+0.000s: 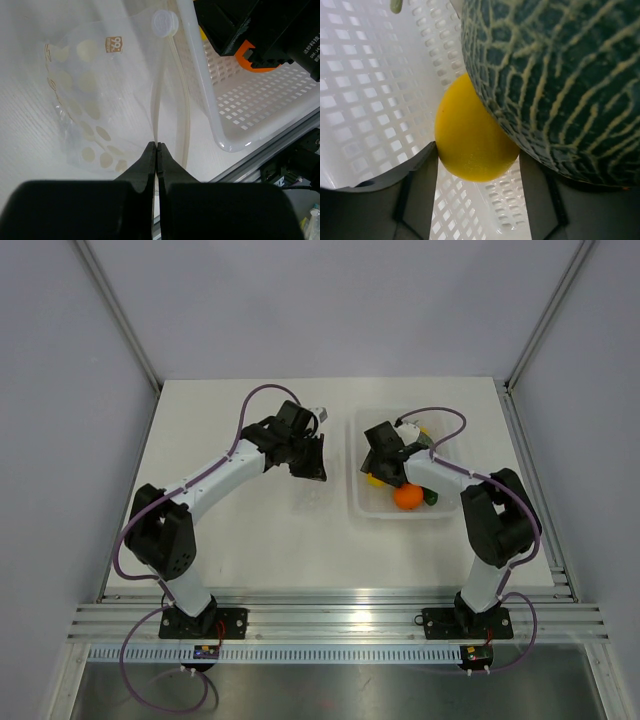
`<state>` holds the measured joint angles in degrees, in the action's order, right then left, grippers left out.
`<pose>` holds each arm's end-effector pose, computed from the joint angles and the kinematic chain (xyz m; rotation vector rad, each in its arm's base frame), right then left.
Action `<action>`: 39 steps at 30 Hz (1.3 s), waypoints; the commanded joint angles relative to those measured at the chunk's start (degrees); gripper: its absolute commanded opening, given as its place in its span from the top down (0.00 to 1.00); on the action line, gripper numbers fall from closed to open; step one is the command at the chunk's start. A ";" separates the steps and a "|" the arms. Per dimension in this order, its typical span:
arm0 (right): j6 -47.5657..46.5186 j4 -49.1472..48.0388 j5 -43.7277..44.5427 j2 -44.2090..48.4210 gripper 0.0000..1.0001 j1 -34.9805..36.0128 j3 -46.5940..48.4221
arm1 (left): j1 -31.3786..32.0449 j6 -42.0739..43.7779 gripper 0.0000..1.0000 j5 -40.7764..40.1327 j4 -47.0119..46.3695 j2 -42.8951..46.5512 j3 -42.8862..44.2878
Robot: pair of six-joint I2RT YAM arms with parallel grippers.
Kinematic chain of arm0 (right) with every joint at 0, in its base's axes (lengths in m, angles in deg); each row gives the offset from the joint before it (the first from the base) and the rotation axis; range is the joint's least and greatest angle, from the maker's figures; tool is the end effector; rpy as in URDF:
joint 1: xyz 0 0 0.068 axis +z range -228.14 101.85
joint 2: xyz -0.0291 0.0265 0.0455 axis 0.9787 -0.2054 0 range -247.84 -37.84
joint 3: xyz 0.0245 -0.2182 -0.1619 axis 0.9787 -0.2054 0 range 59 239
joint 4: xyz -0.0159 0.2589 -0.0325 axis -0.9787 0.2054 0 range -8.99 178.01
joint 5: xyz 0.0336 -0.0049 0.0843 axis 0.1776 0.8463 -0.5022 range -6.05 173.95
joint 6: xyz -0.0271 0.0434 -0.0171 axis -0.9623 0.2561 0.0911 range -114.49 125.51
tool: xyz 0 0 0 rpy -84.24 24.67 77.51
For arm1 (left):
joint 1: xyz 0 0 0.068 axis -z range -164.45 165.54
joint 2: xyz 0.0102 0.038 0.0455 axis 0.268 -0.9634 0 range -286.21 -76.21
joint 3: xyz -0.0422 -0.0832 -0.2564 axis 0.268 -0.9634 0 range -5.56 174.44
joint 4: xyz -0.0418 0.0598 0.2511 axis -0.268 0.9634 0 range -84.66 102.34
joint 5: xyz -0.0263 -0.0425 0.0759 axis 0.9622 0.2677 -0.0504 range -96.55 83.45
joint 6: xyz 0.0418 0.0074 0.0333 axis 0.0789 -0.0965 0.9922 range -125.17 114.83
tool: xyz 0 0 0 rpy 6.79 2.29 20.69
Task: Place the food in the zip-top bag and seal the zipper
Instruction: Pick up the fake fruit from the bin.
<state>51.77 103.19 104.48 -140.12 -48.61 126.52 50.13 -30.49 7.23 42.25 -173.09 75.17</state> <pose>0.3282 0.1716 0.1911 0.4912 2.4266 0.0973 0.2989 -0.2164 0.2783 0.3159 2.5932 -0.7087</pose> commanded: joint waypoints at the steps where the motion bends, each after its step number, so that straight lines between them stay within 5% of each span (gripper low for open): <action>1: -0.64 -3.98 1.97 2.95 0.40 -0.45 -1.43 | 0.57 -0.17 1.00 0.99 -0.43 0.20 3.47; 6: -2.14 -5.38 -0.84 8.05 0.54 -0.45 -4.32 | 0.92 -0.25 1.00 1.07 -0.43 -0.15 3.91; 21: -6.01 -3.72 -7.27 26.16 0.55 3.76 -5.39 | 1.71 -0.61 1.00 1.60 -0.43 -2.26 5.93; 39: 0.41 -10.83 -12.63 22.57 0.56 10.01 -5.12 | 2.15 -1.40 1.00 2.30 0.01 -3.58 8.22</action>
<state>50.52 95.99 92.81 -117.06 -39.40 119.42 51.97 -31.21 8.08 43.19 -176.37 80.44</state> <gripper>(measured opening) 0.681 0.005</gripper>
